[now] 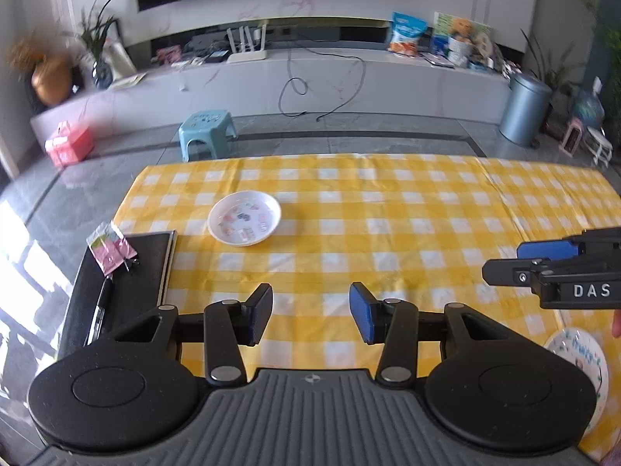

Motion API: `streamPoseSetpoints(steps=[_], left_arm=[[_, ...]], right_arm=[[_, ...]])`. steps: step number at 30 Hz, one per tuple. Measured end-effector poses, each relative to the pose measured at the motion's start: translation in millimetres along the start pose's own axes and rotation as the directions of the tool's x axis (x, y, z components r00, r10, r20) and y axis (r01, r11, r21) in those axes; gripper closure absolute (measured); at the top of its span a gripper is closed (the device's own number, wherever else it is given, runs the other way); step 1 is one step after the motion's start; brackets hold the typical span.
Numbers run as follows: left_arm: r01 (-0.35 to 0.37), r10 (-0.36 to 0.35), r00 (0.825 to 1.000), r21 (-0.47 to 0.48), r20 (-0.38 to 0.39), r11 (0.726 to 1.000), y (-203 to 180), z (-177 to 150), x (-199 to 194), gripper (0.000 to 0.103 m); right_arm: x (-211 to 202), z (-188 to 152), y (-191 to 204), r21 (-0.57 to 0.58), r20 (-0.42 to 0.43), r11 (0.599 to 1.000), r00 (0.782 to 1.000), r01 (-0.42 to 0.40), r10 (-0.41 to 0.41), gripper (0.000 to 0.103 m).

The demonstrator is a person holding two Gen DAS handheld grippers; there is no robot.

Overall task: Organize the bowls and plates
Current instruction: 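Move both grippers to the white sticker-decorated bowl, then close both grippers on the rim of the sticker bowl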

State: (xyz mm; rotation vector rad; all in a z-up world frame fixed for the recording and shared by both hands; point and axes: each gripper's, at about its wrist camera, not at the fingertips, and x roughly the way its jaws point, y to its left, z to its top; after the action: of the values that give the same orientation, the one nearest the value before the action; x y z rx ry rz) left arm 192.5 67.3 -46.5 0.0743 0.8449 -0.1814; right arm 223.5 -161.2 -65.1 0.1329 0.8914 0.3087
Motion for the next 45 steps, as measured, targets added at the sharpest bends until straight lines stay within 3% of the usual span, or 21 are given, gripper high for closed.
streamPoseSetpoints(steps=[4,15,23,29,34,45], left_arm=[[0.008,-0.008,1.000,-0.106,-0.002,0.994,36,7,19,0.050],[0.003,-0.007,1.000,-0.245,-0.013,0.969,99,30,82,0.051],[-0.039,0.019,0.997,-0.261,-0.079,0.964,117,43,127,0.051],[-0.072,0.042,0.992,-0.274,-0.115,0.959,121,48,155,0.065],[-0.068,0.034,0.993,-0.306,-0.117,0.950,123,45,165,0.074],[-0.069,0.032,0.992,-0.305,-0.125,0.950,114,44,169,0.095]], right_arm=[[28,21,14,-0.009,-0.030,0.999,0.999,-0.036,0.035,0.047],[121,77,51,-0.008,-0.117,0.996,0.989,-0.092,0.091,0.053],[188,107,73,-0.037,-0.165,0.996,0.984,-0.075,0.068,0.061],[225,112,78,-0.017,-0.177,0.998,0.982,-0.068,0.064,0.077],[244,114,79,0.001,-0.192,0.998,0.980,-0.058,0.057,0.082],[258,111,85,0.001,-0.206,0.999,0.978,-0.044,0.043,0.098]])
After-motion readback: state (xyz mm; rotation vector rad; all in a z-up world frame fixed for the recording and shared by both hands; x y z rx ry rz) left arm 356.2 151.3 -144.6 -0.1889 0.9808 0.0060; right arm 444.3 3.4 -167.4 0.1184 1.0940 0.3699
